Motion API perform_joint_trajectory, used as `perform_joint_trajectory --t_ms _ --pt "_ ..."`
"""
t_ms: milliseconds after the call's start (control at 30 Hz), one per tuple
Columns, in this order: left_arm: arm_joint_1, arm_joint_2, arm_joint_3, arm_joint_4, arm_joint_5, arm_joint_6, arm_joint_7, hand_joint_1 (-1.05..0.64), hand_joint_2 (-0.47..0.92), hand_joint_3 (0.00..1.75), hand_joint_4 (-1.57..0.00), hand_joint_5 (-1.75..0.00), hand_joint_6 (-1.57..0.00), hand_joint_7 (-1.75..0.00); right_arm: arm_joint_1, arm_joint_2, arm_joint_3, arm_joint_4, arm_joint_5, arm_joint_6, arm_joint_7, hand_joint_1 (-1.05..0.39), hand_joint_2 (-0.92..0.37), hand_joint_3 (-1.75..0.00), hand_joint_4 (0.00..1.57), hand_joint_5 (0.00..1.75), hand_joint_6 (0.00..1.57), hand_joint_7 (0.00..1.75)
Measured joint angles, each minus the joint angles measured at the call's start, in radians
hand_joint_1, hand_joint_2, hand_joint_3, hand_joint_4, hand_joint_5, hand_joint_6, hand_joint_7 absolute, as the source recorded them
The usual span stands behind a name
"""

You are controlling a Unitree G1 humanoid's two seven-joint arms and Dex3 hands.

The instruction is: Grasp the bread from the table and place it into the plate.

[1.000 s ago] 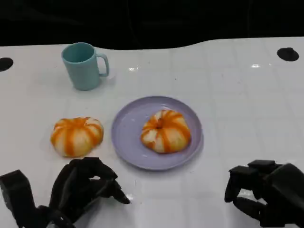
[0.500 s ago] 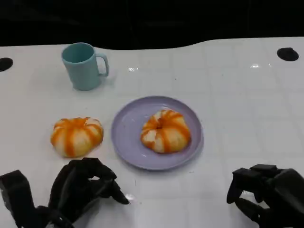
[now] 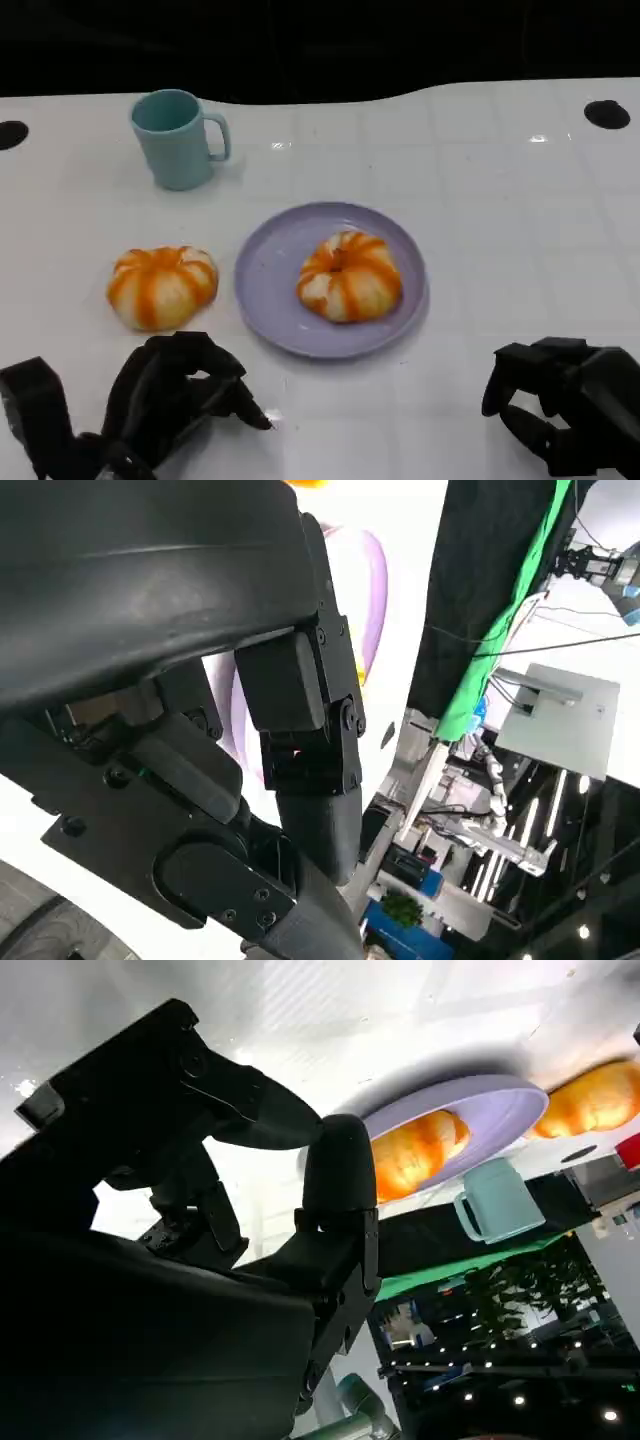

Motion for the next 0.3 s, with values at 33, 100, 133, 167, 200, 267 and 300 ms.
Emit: perform_joint_trajectory --t_ms 33,100,133,167,200,267,300 --pt "0.0 0.0 0.0 0.0 0.0 0.0 0.0 -1.05 0.67 0.0 -1.57 -0.6 -1.57 -0.33 0.0 0.0 0.0 0.0 0.001 -0.001 0.0 -0.15 -0.48 -1.13 0.83 1.72 0.77 1.37" --pt "0.0 0.0 0.0 0.0 0.0 0.0 0.0 -1.05 0.67 0.0 -1.57 -0.6 -1.57 -0.33 0.0 0.0 0.0 0.0 0.002 -0.002 0.0 -0.15 -0.49 -1.12 0.84 1.71 0.78 1.34" --pt "0.0 0.0 0.0 0.0 0.0 0.0 0.0 -1.05 0.67 0.0 -1.57 -0.61 -1.57 -0.33 0.0 0.0 0.0 0.0 0.002 -0.002 0.001 -0.15 -0.49 -1.12 0.84 1.69 0.78 1.33" --pt "0.0 0.0 0.0 0.0 0.0 0.0 0.0 -1.05 0.67 0.0 -1.57 -0.61 -1.57 -0.33 0.001 0.0 0.0 -0.001 0.002 -0.002 0.001 -0.15 -0.5 -1.12 0.83 1.68 0.78 1.32" --pt "0.0 0.0 0.0 0.0 0.0 0.0 0.0 -1.05 0.67 0.0 -1.57 -0.61 -1.57 -0.33 0.001 0.0 0.0 -0.001 0.002 -0.002 0.001 -0.15 -0.5 -1.12 0.84 1.66 0.78 1.32" --pt "0.0 0.001 0.0 -0.002 0.0 0.0 0.0 -1.05 0.67 0.0 -1.57 -0.61 -1.57 -0.33 0.002 0.0 0.0 -0.001 0.002 -0.006 0.001 -0.15 -0.5 -1.12 0.85 1.63 0.78 1.31" --pt "0.0 0.002 0.0 -0.002 0.0 0.0 0.0 -1.05 0.67 0.0 -1.57 -0.61 -1.57 -0.33 0.002 0.0 0.0 -0.001 0.002 -0.009 0.001 -0.15 -0.5 -1.12 0.85 1.63 0.78 1.3"
